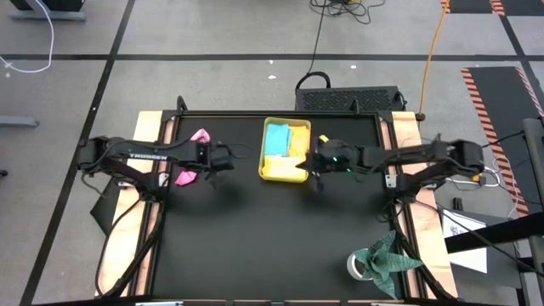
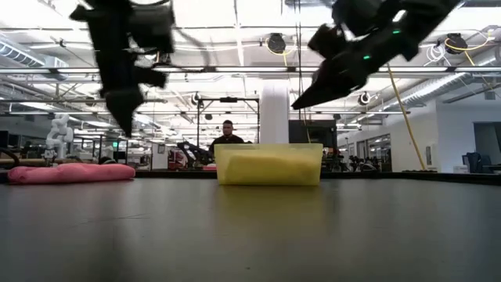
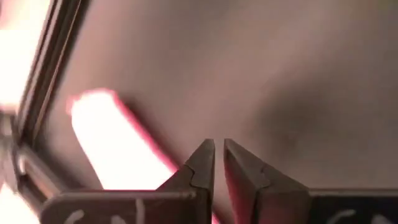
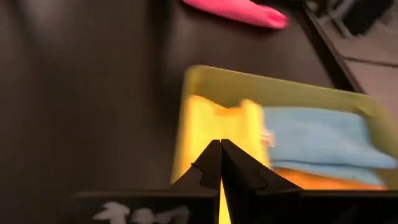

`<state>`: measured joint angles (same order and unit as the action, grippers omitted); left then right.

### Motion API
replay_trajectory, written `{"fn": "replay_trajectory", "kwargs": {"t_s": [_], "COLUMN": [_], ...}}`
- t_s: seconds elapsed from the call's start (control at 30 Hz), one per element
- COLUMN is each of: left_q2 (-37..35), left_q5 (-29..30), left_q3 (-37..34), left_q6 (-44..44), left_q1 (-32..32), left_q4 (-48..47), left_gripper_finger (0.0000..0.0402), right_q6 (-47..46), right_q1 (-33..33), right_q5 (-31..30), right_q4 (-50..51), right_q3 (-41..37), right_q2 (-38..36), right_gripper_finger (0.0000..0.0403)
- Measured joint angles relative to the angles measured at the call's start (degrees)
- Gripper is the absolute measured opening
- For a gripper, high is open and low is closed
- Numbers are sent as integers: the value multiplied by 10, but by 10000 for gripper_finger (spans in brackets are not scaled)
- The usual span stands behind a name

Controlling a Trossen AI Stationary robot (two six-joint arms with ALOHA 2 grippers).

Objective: Fold microfiber towels
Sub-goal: Fold the pink towel

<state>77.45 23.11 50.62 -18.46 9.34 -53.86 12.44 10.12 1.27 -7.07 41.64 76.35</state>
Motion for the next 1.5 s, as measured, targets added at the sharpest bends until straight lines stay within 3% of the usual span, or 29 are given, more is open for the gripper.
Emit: {"fn": "replay_trajectory", "kwargs": {"t_s": [0.17,0.33,0.47,0.63,0.87,0.97,1.1,1.27,1.5], "left_q2": [-34,-28,-9,9,10,8,11,25,30], "left_q5": [37,46,-15,-137,-234,-286,-326,-301,-289], "left_q3": [-72,-121,-147,-164,-172,-174,-176,-176,-174], "left_q6": [-97,-148,-112,-64,-40,-24,39,78,8], "left_q1": [55,155,221,234,129,49,-73,-202,-254], "left_q4": [2,32,86,167,227,271,382,476,569], "left_gripper_finger": [87,153,165,132,25,14,46,111,225], "right_q6": [-25,-28,-28,-42,-58,-60,-60,-59,-58], "right_q1": [-57,-100,-122,-136,-166,-182,-198,-208,-208], "right_q5": [0,0,0,0,1,0,0,0,0], "right_q4": [-88,-183,-248,-257,-251,-241,-249,-266,-269], "right_q3": [-89,-172,-215,-226,-225,-226,-225,-225,-225], "right_q2": [-57,-98,-119,-147,-160,-162,-162,-162,-161], "right_gripper_finger": [0,0,0,0,0,0,0,0,0]}}
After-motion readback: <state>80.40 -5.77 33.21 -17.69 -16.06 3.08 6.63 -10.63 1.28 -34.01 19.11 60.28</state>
